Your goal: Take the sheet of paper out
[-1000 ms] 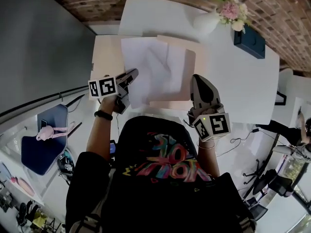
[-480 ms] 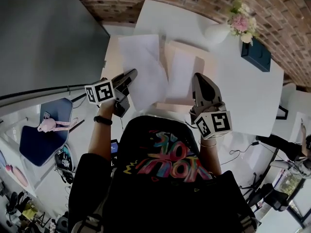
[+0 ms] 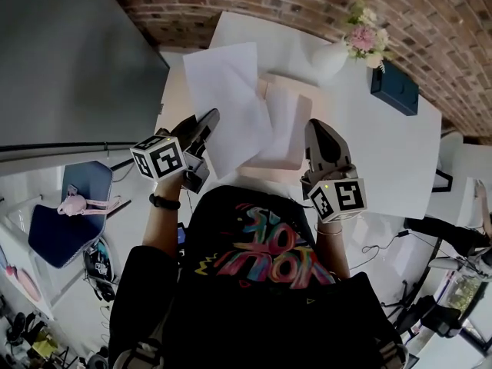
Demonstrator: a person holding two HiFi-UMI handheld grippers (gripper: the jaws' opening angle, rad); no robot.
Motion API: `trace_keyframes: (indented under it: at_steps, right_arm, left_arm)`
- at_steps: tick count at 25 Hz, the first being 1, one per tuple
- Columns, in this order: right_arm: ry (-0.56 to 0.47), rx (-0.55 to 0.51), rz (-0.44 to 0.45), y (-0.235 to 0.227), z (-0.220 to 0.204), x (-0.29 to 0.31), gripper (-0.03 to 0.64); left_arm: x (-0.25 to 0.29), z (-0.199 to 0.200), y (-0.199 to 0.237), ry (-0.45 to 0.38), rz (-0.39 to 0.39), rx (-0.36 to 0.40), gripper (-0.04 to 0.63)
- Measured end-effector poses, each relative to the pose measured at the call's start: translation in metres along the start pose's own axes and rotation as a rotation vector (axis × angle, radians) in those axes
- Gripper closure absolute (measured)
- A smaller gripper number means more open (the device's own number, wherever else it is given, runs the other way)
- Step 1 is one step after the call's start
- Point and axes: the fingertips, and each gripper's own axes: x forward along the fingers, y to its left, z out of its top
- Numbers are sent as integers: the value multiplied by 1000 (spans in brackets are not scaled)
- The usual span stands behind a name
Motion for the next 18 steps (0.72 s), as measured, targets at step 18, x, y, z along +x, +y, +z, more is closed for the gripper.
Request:
trace_keyframes:
  at_steps: [18]
  right_arm:
    - [-69,1,-174,-36,18,-76,598]
  left_arm:
    - [33,-3,-117,-58,29,546,572]
